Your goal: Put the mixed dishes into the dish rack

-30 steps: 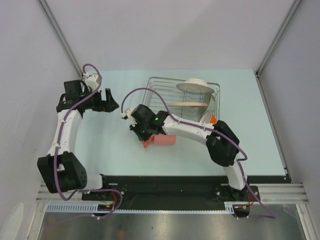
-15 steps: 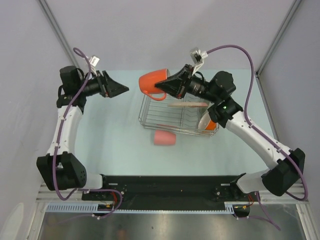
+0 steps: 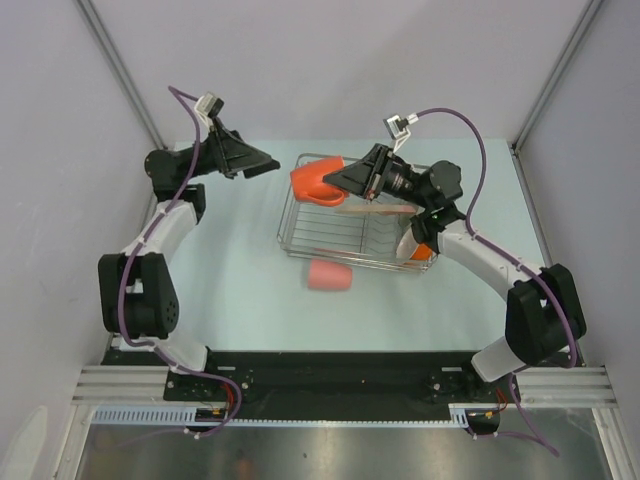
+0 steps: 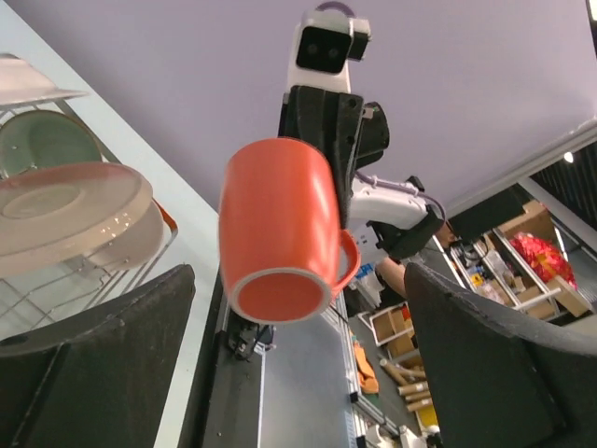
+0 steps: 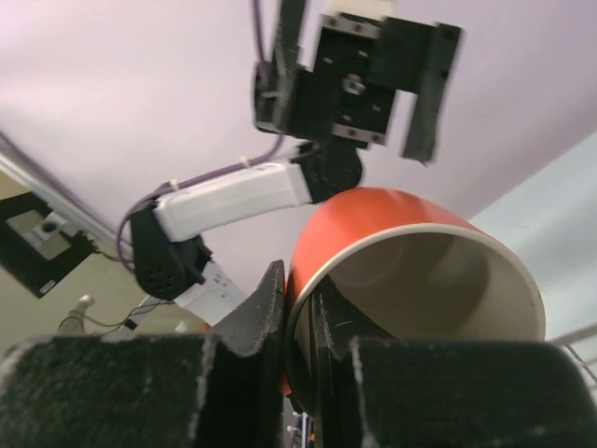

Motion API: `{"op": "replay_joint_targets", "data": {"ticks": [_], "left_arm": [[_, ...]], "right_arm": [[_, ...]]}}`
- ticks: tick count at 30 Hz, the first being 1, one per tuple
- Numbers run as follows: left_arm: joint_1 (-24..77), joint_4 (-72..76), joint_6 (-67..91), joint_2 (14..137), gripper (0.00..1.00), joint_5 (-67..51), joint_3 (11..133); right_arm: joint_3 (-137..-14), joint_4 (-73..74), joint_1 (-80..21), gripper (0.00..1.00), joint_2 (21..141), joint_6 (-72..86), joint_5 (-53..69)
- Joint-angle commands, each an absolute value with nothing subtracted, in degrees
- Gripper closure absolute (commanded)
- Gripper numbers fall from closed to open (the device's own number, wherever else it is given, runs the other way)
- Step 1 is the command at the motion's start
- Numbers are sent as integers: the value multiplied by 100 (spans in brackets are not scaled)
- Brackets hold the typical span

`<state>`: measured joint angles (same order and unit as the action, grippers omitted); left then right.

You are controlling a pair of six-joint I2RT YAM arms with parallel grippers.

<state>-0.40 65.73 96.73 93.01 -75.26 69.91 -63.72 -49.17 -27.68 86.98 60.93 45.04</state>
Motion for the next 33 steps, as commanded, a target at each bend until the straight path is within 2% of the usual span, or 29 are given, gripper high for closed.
{"op": "replay_joint_targets", "data": {"ticks": [1, 4, 7, 8, 10, 22, 33], "left_arm": [[228, 8255, 9837, 9045, 0, -7682, 6768], [447, 7088, 8801, 8808, 0, -7612, 6540], [632, 5051, 7080, 8405, 0, -7401, 6486], [685, 3862, 6579, 8324, 0, -7331, 6643], [817, 3210, 5811, 8323, 0, -7286, 6828], [1160, 1891, 4879, 8323, 1, -6961, 7031], [1485, 1635, 4685, 8411, 0, -6873, 7154]], "right_arm": [[-6583, -6591, -2786, 100, 8691, 6740, 4562], [-6583, -6960, -2777, 100, 8894, 7057, 4553], [-6583, -7206, -2777, 100, 9052, 7224, 4544], [-6592, -7294, -2777, 100, 9079, 7268, 4535], [-6592, -7443, -2777, 100, 9158, 7347, 4535], [-6592, -8173, -2839, 100, 9571, 7778, 4377], [-6592, -8403, -3006, 100, 9677, 7453, 4201]]}}
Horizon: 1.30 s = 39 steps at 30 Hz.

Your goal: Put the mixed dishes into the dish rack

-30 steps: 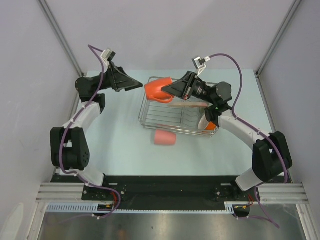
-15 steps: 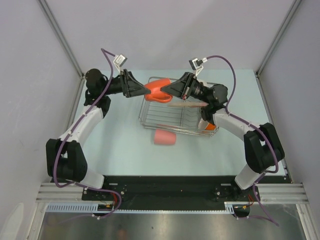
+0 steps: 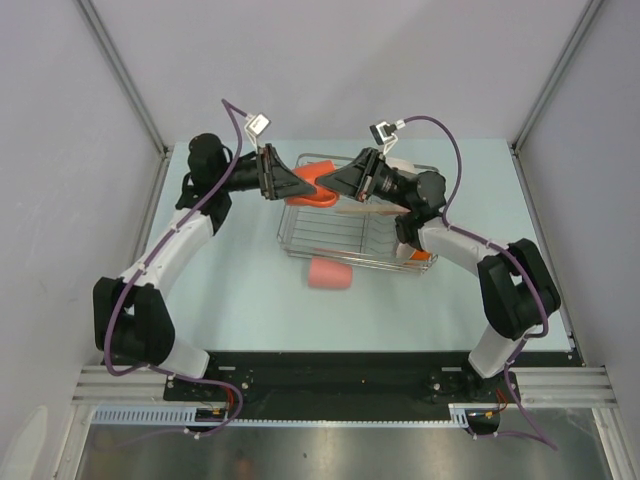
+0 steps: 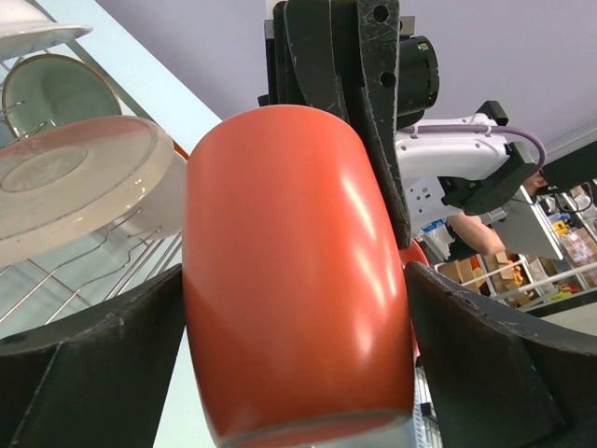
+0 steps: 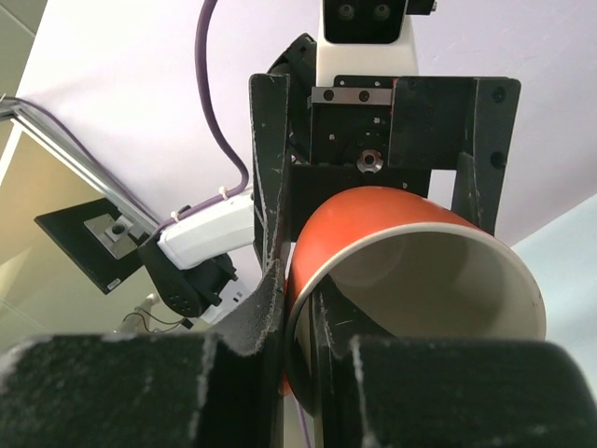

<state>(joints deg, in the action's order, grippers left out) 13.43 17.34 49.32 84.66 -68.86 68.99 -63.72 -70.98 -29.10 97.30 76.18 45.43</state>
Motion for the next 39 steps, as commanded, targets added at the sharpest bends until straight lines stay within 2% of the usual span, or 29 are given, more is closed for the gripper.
{"op": "replay_joint_targets", "data": {"ticks": [1, 5, 8, 9, 10, 11, 12, 14, 15, 16, 17, 19, 20, 21, 23, 25, 28, 32, 35, 39], "left_arm": [[1494, 1643, 4693, 8420, 0, -6864, 7154], [1538, 1661, 4711, 8473, 0, -6864, 7189], [1547, 1679, 4702, 8490, 25, -6873, 7189], [1547, 1627, 4676, 8490, 44, -6882, 7198], [1538, 1556, 4580, 8490, 55, -6882, 7233], [1547, 1460, 4501, 8490, 74, -6873, 7259], [1547, 1224, 4413, 8499, 82, -6873, 7312], [1538, 977, 4132, 8508, 94, -6856, 7461], [1503, 819, 4079, 8508, 100, -6838, 7514], [1494, 791, 4052, 8525, 100, -6829, 7584], [1451, 782, 4043, 8534, 100, -6847, 7637], [1398, 572, 3921, 8543, 100, -6820, 7803], [1354, 423, 3824, 8560, 100, -6768, 7883], [1327, 48, 3527, 8569, 100, -6698, 7962], [1336, -830, 2974, 8604, 100, -6067, 8339], [1345, -1878, 2348, 8700, 100, -5313, 8760], [1345, -2933, 1698, 8990, 100, -4607, 9427], [1485, -3831, 1091, 9473, 100, -3204, 10238], [1686, -4567, 495, 10114, 100, -2412, 11010], [1933, -5255, 19, 11265, 100, -1620, 12668]], "right_arm": [[-6592, -8411, -3032, 100, 9729, 7453, 4201], [-6600, -8534, -3067, 100, 9870, 7497, 4131], [-6627, -8569, -3067, 100, 9932, 7515, 4166], [-6627, -8543, -3059, 100, 9923, 7515, 4183], [-6627, -8517, -3050, 100, 9923, 7506, 4210], [-6627, -8491, -3032, 100, 9905, 7506, 4227], [-6627, -8447, -3015, 100, 9897, 7506, 4245], [-6627, -8403, -2971, 88, 9896, 7497, 4289], [-6627, -8341, -2953, 73, 9879, 7497, 4306], [-6627, -8297, -2927, 66, 9870, 7497, 4350], [-6627, -8158, -2875, 53, 9835, 7488, 4377], [-6627, -7947, -2795, 46, 9774, 7384, 4491], [-6627, -7641, -2751, 34, 9721, 7348, 4535], [-6618, -7490, -2629, 27, 9625, 7287, 4674], [-6609, -6895, -2505, 10, 9493, 6997, 4816], [-6487, -6497, -2286, 0, 9265, 6760, 5009], [-6197, -5444, -1953, 0, 8757, 6076, 5063], [-6091, -2602, -1740, 0, 7702, 4249, 4449], [-6038, -1350, -1766, 0, 6807, 2974, 3378], [-5766, -731, -1907, 0, 5741, 2428, 1981]]}}
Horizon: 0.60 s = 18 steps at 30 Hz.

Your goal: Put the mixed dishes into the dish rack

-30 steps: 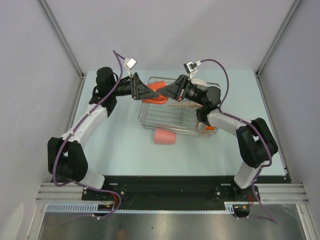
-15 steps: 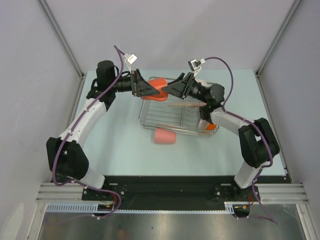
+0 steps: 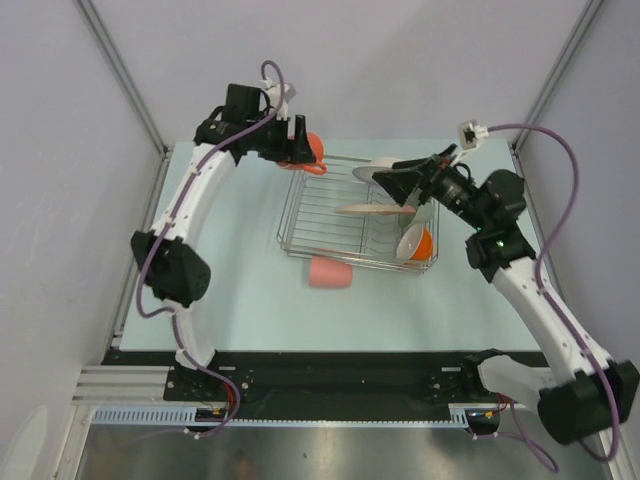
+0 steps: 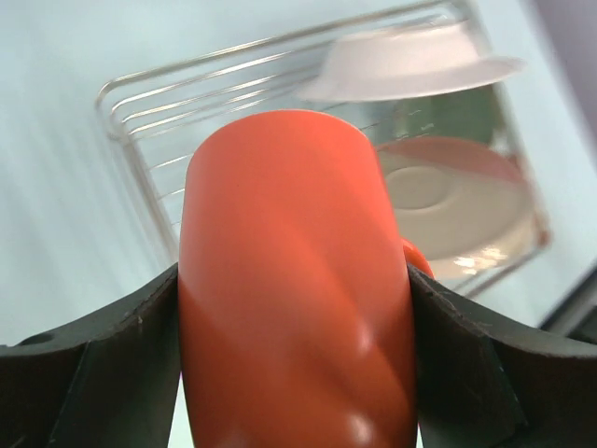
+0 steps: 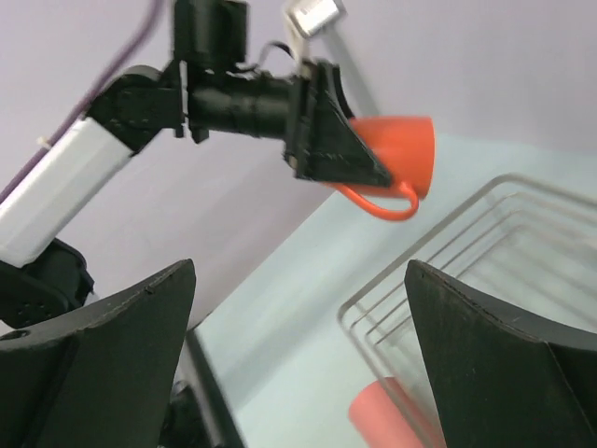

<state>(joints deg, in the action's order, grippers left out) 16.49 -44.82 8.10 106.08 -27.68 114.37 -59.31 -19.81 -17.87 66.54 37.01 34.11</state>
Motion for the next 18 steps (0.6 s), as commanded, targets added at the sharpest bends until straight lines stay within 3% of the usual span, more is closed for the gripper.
{"op": "replay_joint_targets", "data": {"ticks": [1, 5, 18], "left_arm": [[1951, -5343, 18, 11729, 100, -1495, 12926], [2056, -5722, -299, 12611, 100, -1090, 13939], [2522, -5563, -826, 13051, 100, -343, 13474]], "right_arm": [[-5731, -608, -1942, 0, 5600, 2356, 1830], [-5564, -28, -1960, 0, 4985, 2171, 1477], [-5107, 598, -1811, 0, 4272, 2153, 1275]]}}
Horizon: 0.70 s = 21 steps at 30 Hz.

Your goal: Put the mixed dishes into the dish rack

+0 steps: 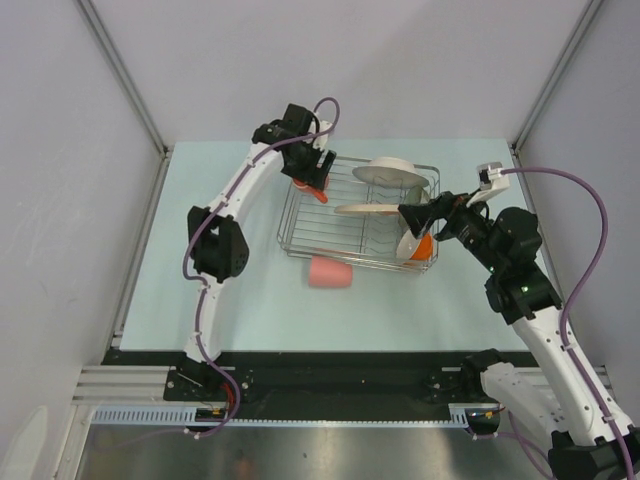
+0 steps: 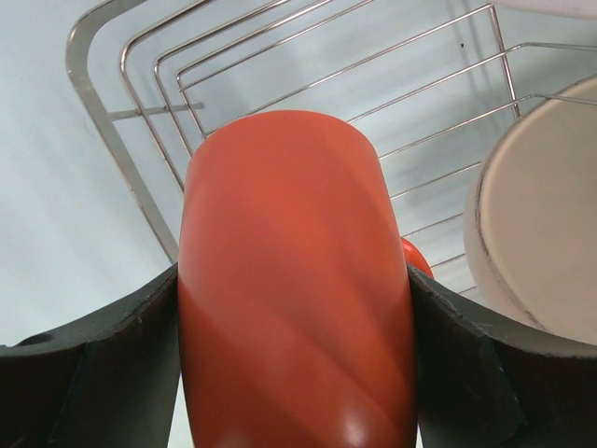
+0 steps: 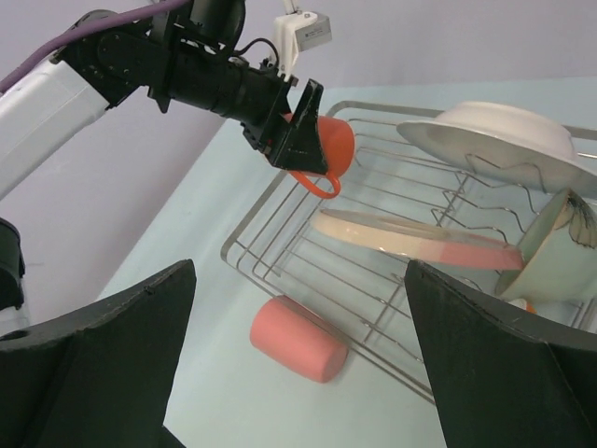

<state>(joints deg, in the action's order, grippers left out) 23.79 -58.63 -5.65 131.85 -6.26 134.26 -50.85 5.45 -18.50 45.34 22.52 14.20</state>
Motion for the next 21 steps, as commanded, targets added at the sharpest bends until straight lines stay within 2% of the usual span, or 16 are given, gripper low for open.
{"op": "replay_joint_targets", "data": {"ticks": [1, 21], "left_arm": [[2540, -5563, -844, 13130, 100, -334, 13482], [2602, -5361, -1186, 13930, 100, -106, 13412]], "right_arm": [[-5089, 615, -1811, 0, 4263, 2171, 1274], [-4975, 694, -1767, 0, 4201, 2232, 1178]]}}
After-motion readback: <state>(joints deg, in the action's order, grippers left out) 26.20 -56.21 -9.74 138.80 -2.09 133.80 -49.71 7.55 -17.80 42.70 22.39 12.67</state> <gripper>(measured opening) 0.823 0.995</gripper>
